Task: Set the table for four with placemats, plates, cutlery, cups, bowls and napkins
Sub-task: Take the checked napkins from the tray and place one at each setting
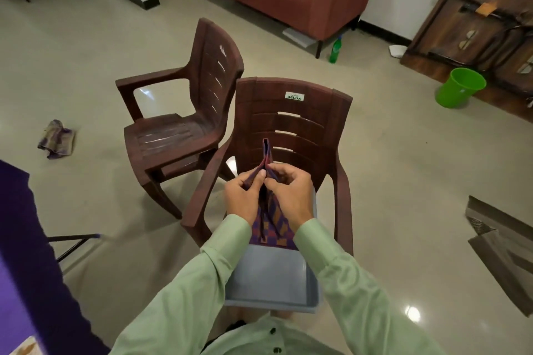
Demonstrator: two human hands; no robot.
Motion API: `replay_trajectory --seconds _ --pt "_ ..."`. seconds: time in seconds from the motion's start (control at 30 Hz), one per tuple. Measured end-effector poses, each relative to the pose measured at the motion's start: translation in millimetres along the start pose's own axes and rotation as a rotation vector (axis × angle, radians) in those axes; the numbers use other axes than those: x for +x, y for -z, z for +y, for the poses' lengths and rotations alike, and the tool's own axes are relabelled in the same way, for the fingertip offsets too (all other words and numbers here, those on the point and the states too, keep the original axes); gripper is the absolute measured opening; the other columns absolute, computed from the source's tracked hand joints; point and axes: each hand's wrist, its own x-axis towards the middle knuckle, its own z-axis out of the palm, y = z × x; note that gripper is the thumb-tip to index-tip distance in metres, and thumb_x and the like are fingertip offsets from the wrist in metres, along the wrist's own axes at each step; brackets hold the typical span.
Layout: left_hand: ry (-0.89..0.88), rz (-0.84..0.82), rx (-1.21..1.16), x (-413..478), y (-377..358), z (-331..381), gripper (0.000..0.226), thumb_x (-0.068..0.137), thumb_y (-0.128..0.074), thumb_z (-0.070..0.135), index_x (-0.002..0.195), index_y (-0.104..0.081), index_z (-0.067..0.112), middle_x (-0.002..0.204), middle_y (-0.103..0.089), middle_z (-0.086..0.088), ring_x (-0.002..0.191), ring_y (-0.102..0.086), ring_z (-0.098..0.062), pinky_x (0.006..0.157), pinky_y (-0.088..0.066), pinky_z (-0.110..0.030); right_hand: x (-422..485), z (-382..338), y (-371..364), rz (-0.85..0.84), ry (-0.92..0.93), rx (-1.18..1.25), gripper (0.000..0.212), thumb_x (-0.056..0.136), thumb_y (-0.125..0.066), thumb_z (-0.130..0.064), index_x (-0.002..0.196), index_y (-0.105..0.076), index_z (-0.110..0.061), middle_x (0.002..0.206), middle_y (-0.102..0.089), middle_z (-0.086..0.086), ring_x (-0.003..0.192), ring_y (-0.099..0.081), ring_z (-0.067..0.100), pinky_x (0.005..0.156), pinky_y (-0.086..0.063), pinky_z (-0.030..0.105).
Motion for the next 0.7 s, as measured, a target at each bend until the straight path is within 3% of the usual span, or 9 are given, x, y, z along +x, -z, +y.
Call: replay_trajectory --seconds 0.1,0.23,0.37,0.43,0.5,0.6,0.67,0.7 --pt "0.015 -0.003 -0.036 1 0 2 0.023 0.093 -0.065 0.029 0.109 -0.075 0.016 0.098 -0.076 0.001 0.098 -0.070 -0.015 0.094 -0.055 -0.041 -4 0 -2 -0.034 0.017 0.024 0.034 0.080 -0.072 -0.001 0.110 -0.073 -0.017 0.098 -0.073 -0.007 0.093 -0.069 0.006 0.083 -0.058 0.024" --pt "0.025 -0.043 -0.100 0 -1 6 0.034 0.098 -0.055 0.037 0.109 -0.073 0.011 0.099 -0.076 -0.004 0.097 -0.071 -0.020 0.093 -0.055 -0.046 -5 -2 -7 -0.142 0.019 0.077 0.048 0.080 -0.071 0.004 0.123 -0.067 -0.017 0.112 -0.069 0.003 0.100 -0.069 0.011 0.088 -0.057 0.027" --pt "-0.002 -0.102 -0.145 0 2 15 0.035 0.093 -0.063 0.035 0.123 -0.067 0.016 0.106 -0.074 0.001 0.103 -0.069 -0.014 0.093 -0.054 -0.034 -8 0 -5 -0.278 0.044 0.097 0.055 0.086 -0.060 0.013 0.126 -0.063 -0.025 0.121 -0.067 -0.004 0.113 -0.064 0.008 0.095 -0.053 0.028" --pt "-0.042 -0.101 -0.138 7 8 16 0.030 0.094 -0.064 0.023 0.124 -0.066 0.021 0.110 -0.073 0.004 0.107 -0.066 -0.009 0.095 -0.052 -0.028 -7 -1 0 -0.314 0.031 0.135 0.056 0.086 -0.053 0.018 0.128 -0.063 -0.017 0.120 -0.069 -0.002 0.115 -0.064 0.010 0.099 -0.052 0.031" --pt "-0.079 -0.104 -0.125 15 16 18 0.024 0.098 -0.058 0.015 0.117 -0.067 0.024 0.111 -0.072 0.001 0.108 -0.066 -0.012 0.096 -0.052 -0.030 -3 -4 8 -0.292 0.028 0.218 0.046 0.085 -0.053 0.020 0.119 -0.066 -0.007 0.113 -0.072 0.005 0.110 -0.067 0.017 0.099 -0.053 0.038" --pt "-0.139 -0.179 -0.074 22 29 29 0.025 0.102 -0.047 0.011 0.111 -0.070 0.015 0.104 -0.074 -0.001 0.099 -0.069 -0.013 0.083 -0.053 -0.025 12 -2 20 -0.064 0.053 0.162 0.031 0.084 -0.062 0.012 0.106 -0.068 -0.008 0.104 -0.073 0.004 0.102 -0.068 0.018 0.095 -0.054 0.046" --pt "-0.179 -0.239 -0.020 25 40 43 0.027 0.103 -0.044 0.010 0.111 -0.070 0.009 0.099 -0.075 -0.002 0.094 -0.070 -0.013 0.077 -0.053 -0.022 26 1 29 -0.016 0.057 0.006 0.048 0.077 -0.074 0.002 0.115 -0.062 -0.022 0.115 -0.067 -0.006 0.111 -0.060 0.009 0.098 -0.051 0.036" --pt "-0.206 -0.269 0.003 27 46 51 0.028 0.103 -0.044 0.010 0.109 -0.071 0.009 0.098 -0.075 -0.004 0.093 -0.070 -0.014 0.077 -0.053 -0.023 33 1 32 -0.083 0.047 -0.033 0.062 0.073 -0.080 -0.003 0.124 -0.055 -0.028 0.123 -0.061 -0.010 0.117 -0.054 0.003 0.098 -0.047 0.025"
